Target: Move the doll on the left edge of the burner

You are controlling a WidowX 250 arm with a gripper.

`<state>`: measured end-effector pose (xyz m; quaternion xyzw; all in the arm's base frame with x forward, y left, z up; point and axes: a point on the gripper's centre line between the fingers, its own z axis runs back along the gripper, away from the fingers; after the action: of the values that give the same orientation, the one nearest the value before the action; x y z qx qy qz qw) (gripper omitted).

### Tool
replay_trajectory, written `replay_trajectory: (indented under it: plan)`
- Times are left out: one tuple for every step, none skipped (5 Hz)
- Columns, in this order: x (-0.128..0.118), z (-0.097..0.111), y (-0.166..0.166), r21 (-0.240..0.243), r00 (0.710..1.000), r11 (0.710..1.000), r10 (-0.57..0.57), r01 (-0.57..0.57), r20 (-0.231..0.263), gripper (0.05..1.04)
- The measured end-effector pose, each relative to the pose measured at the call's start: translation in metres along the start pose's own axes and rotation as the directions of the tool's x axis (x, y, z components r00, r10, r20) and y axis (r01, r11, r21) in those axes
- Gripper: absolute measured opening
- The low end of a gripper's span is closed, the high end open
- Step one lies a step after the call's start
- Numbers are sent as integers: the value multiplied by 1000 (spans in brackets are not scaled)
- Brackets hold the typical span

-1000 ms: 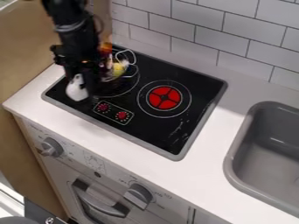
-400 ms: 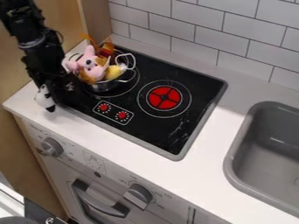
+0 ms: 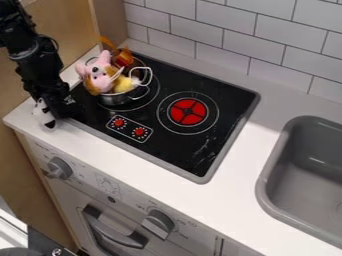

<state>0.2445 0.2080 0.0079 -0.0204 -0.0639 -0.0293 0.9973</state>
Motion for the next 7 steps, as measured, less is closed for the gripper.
replay_trajectory:
  plan:
    - [0,1,-1,-9,1000,1000,17,-17,-9,721]
    - [2,1,-9,-19,998,999,41,-42,-41,970]
    - [7,10,-15,-18,995,998,55,-57,-86,996]
    - [15,27,-19,13,994,998,55,-54,-96,996]
    - [20,39,-23,22,991,998,59,-57,-119,996]
    - [27,55,-26,33,988,997,67,-63,-136,996]
    - [32,63,-38,17,982,996,90,-88,-168,996]
